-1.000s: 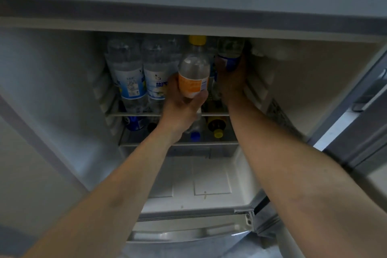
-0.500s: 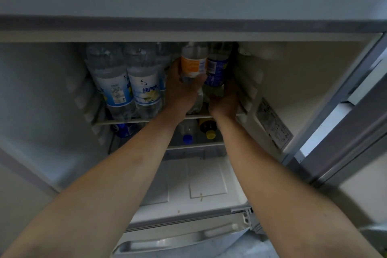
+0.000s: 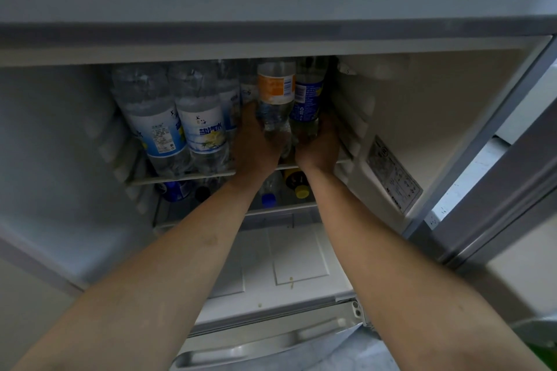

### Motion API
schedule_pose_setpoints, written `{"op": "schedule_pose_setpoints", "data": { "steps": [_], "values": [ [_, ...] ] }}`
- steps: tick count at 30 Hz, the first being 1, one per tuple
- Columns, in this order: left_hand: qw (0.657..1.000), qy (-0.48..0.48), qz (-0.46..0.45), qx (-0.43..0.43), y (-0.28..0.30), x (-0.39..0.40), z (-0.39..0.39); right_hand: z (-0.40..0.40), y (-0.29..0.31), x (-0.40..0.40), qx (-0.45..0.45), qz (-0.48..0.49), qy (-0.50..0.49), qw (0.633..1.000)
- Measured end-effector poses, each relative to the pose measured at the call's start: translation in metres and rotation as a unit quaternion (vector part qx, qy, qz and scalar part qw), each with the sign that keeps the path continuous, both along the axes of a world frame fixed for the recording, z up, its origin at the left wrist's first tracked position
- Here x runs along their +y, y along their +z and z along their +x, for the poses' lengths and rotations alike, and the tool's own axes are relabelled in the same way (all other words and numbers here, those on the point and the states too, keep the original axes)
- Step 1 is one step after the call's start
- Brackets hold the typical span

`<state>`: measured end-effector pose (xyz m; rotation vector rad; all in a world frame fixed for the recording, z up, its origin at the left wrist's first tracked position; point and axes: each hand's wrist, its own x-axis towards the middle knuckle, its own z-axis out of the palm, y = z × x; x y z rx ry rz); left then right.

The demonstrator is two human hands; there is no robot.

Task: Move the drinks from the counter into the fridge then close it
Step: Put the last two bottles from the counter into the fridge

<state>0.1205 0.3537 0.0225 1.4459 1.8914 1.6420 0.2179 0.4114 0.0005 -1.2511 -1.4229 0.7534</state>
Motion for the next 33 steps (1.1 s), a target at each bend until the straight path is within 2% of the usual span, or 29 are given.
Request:
{"op": "schedule_pose_setpoints", "data": {
  "steps": [5, 9, 11, 15, 19, 23, 27, 30, 33],
  "values": [
    [1.0, 0.008, -0.007, -0.024, -0.003, -0.001, 0.001, 0.004, 0.004, 0.002, -0.035, -0.005, 0.004, 0.999],
    [1.0, 0.001, -0.025, 0.004, -0.005, -0.009, -0.005, 0.01, 0.004, -0.006, -0.051, 0.014, 0.0, 0.999],
    [1.0, 0.009, -0.016, 0.009, -0.011, -0.019, -0.007, 0.012, 0.001, -0.016, -0.035, 0.048, -0.004, 0.998],
    [0.998, 0.004, 0.042, -0.043, -0.039, -0.054, -0.005, 0.017, -0.017, -0.043, -0.015, 0.079, -0.044, 0.996],
    [0.998, -0.008, 0.049, -0.028, -0.084, -0.104, -0.002, 0.027, -0.046, -0.087, 0.026, 0.051, -0.068, 0.996],
    [0.997, -0.024, -0.048, -0.05, -0.142, -0.153, 0.002, 0.047, -0.093, -0.142, -0.006, -0.016, -0.054, 0.998],
    [0.984, -0.037, -0.156, -0.072, -0.207, -0.205, 0.008, 0.082, -0.156, -0.201, -0.055, -0.146, -0.097, 0.983],
    [0.96, -0.059, -0.268, -0.052, -0.251, -0.244, 0.014, 0.124, -0.197, -0.249, -0.064, -0.233, -0.131, 0.962],
    [0.928, -0.094, -0.357, -0.053, -0.282, -0.279, 0.024, 0.17, -0.225, -0.3, -0.111, -0.304, -0.182, 0.928]
  ]
}}
